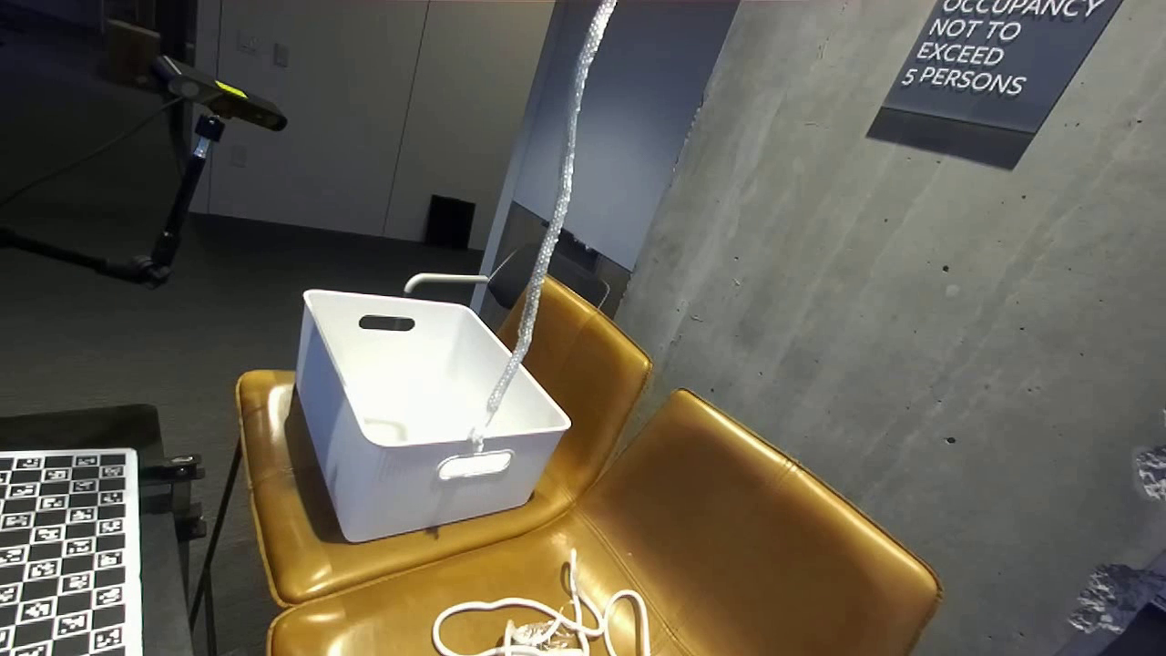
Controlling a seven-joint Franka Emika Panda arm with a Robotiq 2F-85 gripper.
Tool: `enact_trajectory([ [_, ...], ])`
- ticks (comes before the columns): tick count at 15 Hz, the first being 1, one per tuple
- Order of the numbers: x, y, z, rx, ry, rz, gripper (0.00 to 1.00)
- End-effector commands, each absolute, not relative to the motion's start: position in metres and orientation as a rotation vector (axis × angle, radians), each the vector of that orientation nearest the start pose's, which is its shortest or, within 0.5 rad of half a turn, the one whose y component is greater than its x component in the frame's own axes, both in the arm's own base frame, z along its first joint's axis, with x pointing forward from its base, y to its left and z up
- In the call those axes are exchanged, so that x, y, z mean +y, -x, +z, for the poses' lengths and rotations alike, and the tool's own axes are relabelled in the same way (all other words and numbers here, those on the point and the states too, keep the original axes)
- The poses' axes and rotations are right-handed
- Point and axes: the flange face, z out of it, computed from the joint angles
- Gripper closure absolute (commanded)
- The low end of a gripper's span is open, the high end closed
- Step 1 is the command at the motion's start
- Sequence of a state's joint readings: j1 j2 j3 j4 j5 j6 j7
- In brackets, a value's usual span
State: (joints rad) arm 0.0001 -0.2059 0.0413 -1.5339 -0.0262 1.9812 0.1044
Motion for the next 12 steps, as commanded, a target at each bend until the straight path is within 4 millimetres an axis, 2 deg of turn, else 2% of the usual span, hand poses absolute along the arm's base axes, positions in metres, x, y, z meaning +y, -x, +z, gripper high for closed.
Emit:
enact_trajectory([
  [1, 0.026, -0.518, 0.802, 0.094, 2.965, -0.987, 0.98],
  [6, 0.009, -0.538, 0.758, 0.111, 3.005, -0.891, 0.98],
  [9, -0.003, -0.545, 0.718, 0.13, 3.039, -0.801, 0.98],
  [12, -0.005, -0.544, 0.68, 0.132, 3.073, -0.711, 0.98],
])
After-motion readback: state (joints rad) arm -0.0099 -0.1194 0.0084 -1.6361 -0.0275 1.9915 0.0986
